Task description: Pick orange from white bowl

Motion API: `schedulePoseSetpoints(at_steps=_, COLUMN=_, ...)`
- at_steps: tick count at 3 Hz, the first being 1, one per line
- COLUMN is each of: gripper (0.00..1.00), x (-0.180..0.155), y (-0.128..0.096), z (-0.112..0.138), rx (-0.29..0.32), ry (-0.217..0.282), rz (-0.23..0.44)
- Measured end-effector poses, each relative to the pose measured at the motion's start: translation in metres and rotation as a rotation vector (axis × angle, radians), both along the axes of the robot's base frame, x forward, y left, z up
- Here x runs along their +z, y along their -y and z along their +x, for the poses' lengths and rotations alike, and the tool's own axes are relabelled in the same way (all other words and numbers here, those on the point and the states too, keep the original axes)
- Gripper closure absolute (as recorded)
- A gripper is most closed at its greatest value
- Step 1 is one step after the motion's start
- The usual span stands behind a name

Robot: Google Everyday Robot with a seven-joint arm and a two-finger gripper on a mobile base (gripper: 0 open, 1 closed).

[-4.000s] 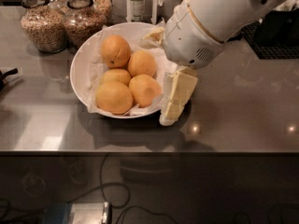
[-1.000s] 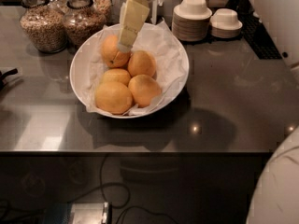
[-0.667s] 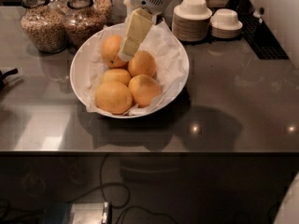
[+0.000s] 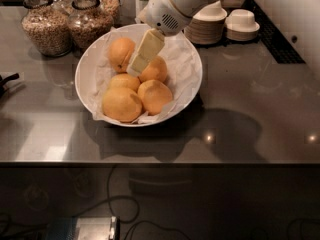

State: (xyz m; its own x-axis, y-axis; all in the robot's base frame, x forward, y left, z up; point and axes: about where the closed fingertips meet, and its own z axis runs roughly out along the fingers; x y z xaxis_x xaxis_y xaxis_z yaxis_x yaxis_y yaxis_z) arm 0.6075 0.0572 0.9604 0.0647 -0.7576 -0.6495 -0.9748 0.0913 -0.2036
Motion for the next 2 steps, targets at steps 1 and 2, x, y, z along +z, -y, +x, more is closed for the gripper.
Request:
schedulePoseSetpoints(at_steps=1, gripper=0.0, x=-0.0001, y=0.0, z=0.0, rx=0.0, ry=0.0, rz=0.001)
schedulePoseSetpoints(at_steps=2, gripper=0.09, x=-0.0001, y=0.0, z=0.0, rx=0.0, ry=0.0, rz=0.001)
